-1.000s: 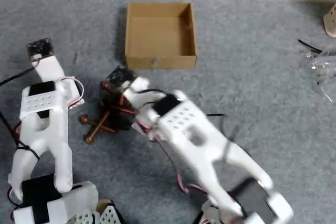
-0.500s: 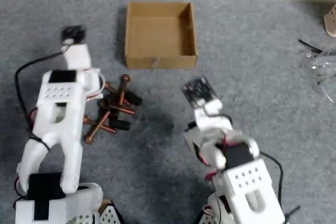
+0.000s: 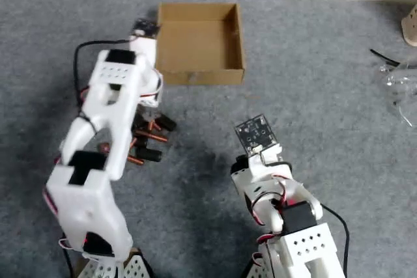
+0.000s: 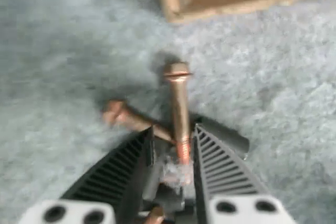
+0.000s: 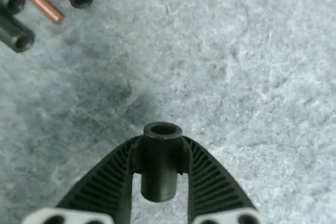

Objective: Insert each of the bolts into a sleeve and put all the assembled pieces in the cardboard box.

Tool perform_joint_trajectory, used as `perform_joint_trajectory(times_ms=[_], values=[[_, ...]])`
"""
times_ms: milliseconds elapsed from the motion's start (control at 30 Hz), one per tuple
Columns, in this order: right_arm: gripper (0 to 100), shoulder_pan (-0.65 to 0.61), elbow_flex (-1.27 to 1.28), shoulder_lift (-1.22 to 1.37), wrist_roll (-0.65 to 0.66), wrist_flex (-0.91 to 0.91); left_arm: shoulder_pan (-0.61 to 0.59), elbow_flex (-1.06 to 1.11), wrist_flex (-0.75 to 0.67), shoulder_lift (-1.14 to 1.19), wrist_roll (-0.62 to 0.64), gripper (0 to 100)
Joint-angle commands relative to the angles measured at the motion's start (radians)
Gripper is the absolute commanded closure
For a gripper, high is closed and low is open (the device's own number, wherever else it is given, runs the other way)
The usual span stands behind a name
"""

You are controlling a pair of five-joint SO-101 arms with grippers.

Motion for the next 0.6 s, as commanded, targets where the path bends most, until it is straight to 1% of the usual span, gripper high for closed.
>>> perform_joint_trajectory(times_ms=[0, 133, 300, 567], values=[[99.4, 0.012, -0.013, 0.004, -0.008, -0.039, 0.039, -0.11, 0.026, 0.047, -0.008, 88], [99.4, 0.012, -0.008, 0.004, -0.006, -0.05, 0.041, -0.16, 0.072, 0.09, -0.008, 88], [99.4, 0.012, -0.005, 0.008, -0.006, -0.064, 0.068, -0.153, 0.072, 0.096, -0.003, 87], [99.4, 0.012, -0.005, 0.008, -0.006, -0.064, 0.051, -0.14, 0.072, 0.151, 0.046, 88]])
